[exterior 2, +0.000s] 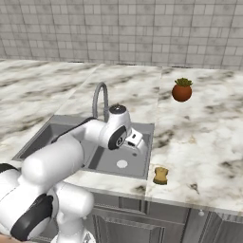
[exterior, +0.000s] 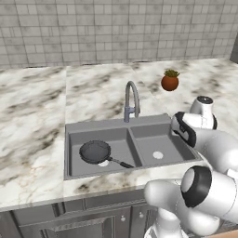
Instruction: Pick the pan and sponge and place them into the sink. Then turn on the water.
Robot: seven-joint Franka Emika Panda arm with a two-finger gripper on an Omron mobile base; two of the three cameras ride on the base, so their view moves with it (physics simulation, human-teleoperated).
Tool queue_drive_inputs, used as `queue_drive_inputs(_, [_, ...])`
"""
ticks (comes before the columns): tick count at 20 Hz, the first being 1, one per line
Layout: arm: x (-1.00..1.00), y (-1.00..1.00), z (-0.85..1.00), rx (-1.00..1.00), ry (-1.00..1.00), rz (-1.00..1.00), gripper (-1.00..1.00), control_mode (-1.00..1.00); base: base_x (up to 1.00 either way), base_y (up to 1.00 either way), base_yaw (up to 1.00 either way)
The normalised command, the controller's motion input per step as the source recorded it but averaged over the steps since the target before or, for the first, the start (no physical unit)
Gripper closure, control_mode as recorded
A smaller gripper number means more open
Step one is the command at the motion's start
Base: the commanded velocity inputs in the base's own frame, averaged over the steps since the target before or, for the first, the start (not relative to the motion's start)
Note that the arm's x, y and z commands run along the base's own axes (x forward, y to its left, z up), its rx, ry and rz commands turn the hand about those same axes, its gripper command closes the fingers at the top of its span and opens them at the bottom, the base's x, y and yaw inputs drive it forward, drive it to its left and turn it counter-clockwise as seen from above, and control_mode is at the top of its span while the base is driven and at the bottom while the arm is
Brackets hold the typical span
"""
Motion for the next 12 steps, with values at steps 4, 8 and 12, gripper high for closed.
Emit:
queue_drive_inputs(4, [-0.38, -0.31, 0.00, 0.00, 0.01, 0.00, -1.00, -1.00, 0.00, 0.00, 0.00])
queue_drive_inputs(8, [-0.26, -0.40, 0.00, 0.00, 0.02, 0.00, -1.00, -1.00, 0.00, 0.00, 0.00])
queue_drive_inputs(12, [-0.05, -0.51, -0.03, 0.00, 0.01, 0.00, -1.00, -1.00, 0.00, 0.00, 0.00])
